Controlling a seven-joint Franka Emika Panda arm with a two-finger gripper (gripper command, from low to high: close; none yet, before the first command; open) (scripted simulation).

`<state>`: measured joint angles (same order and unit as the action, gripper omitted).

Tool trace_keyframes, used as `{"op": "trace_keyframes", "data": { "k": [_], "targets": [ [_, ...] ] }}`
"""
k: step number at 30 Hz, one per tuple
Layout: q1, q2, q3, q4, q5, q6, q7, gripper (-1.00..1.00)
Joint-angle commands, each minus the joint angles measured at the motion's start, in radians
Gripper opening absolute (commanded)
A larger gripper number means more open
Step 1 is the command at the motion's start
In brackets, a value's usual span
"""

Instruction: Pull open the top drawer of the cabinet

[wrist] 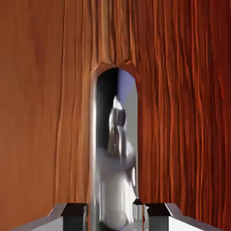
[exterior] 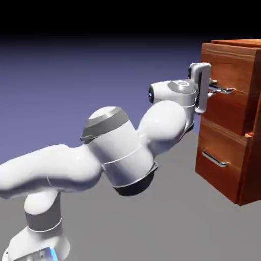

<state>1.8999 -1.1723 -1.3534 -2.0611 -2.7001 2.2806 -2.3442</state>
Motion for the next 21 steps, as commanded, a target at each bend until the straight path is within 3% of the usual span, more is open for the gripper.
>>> {"op": "trace_keyframes", "data": {
  "k": [1, 18, 19, 21],
  "targets": [
    [-0.027, 0.0, 0.016, -0.036, 0.008, -0.012, 0.003, -1.0],
    [-0.483, -0.121, 0.362, -0.628, 0.185, -0.181, 0.006, -1.0],
    [-0.483, -0.121, 0.362, -0.628, 0.185, -0.181, 0.006, 1.0],
    [-0.512, -0.142, 0.392, -0.664, 0.209, -0.187, 0.0, 1.0]
  ]
}}
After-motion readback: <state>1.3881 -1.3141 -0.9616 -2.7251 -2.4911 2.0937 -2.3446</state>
